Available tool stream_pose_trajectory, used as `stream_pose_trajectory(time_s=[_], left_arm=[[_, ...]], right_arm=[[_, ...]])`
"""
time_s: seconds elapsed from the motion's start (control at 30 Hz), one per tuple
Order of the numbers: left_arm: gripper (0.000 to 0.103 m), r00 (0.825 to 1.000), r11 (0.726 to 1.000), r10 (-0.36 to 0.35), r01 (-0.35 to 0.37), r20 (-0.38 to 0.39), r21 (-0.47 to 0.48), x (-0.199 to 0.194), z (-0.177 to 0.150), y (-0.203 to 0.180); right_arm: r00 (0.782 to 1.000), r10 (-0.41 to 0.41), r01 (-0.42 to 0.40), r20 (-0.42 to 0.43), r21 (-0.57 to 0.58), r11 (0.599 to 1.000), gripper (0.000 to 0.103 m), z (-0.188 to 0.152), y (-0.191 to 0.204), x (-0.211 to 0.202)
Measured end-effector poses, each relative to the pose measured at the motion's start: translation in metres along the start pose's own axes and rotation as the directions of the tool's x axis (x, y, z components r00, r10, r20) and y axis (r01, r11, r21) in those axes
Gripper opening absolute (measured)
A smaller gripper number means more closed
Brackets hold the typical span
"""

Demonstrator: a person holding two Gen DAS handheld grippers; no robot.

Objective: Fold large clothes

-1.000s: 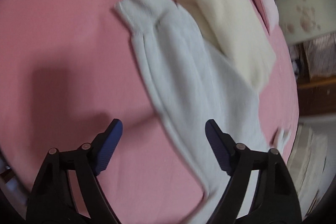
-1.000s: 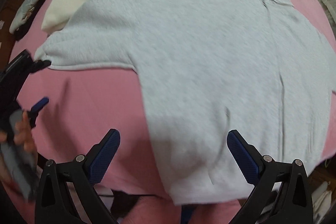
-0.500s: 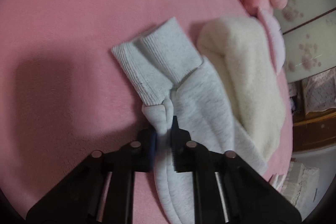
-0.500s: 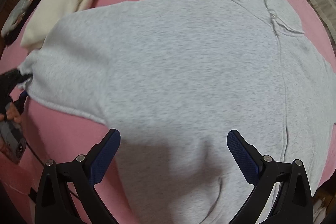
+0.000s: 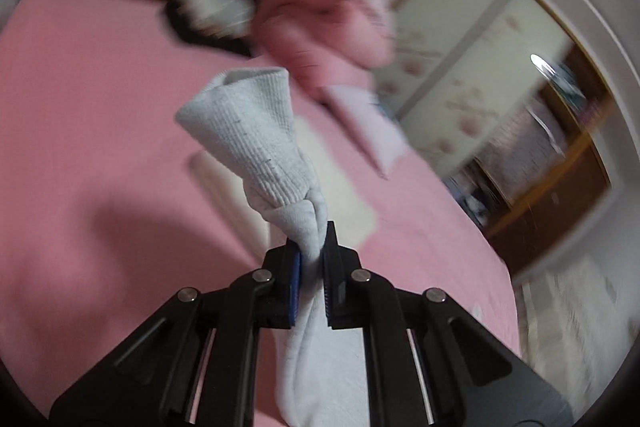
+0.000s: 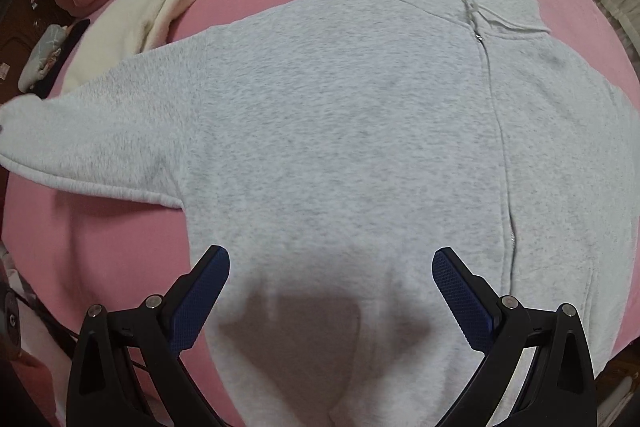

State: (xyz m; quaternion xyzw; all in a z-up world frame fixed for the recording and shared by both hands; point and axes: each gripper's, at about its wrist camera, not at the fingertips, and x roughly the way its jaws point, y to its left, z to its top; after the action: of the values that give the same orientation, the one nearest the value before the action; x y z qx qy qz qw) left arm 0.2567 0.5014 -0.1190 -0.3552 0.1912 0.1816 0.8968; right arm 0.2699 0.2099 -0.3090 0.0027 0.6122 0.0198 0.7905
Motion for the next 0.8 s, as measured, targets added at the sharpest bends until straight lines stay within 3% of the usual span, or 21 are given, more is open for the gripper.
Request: stream_pose_trajectory(time_s=[0.2,0.3,0.47,0.6,0.67,0.7,0.77,0.8], left_arm=[[0.006,0.987,0.965,-0.148,0.157,-0.061,0.211,-0.012,-0.048,-0.130],[0.006,0.975,0.921,-0.186,0.216,-0.122,0.323,-0.019,-0.101,-0.190],[0.006,0.952,0.815,-0.151,0.273,-0.267,0.512,0.008,-0.207,-0.260],[0.006,0.899,0.732,-0.041,0.325,-0.437,0.599,0.023,-0.301,-0.281],[0.007,0.852,0.679,0.057,0.349,-0.520,0.646,0.039,-0.337,-0.290],[0.011,0.832,0.655,0.115,0.346,-0.542,0.671,0.044,-0.352,-0.295],[0.020,0.790,0.640,0.180,0.359,-0.587,0.679,0.039,-0.376,-0.287],[0.042,0.764,0.650,0.188,0.374,-0.617,0.662,0.037,-0.380,-0.288]], right_arm=[[0.998,0.015,-0.017,0.065,0.023,1.000,0.103,-0.007,-0.070,-0.029],[0.996,-0.001,-0.005,0.090,0.069,0.998,0.103,-0.005,-0.122,-0.038],[0.992,-0.064,0.047,0.108,0.154,0.987,0.103,-0.022,-0.222,-0.061],[0.988,-0.108,0.080,0.115,0.221,0.972,0.103,-0.030,-0.291,-0.067],[0.987,-0.114,0.084,0.110,0.248,0.965,0.103,-0.035,-0.323,-0.069],[0.988,-0.114,0.084,0.104,0.260,0.962,0.103,-0.037,-0.337,-0.067],[0.991,-0.096,0.067,0.090,0.285,0.956,0.103,-0.037,-0.355,-0.059],[0.993,-0.079,0.050,0.084,0.298,0.953,0.103,-0.037,-0.361,-0.055]])
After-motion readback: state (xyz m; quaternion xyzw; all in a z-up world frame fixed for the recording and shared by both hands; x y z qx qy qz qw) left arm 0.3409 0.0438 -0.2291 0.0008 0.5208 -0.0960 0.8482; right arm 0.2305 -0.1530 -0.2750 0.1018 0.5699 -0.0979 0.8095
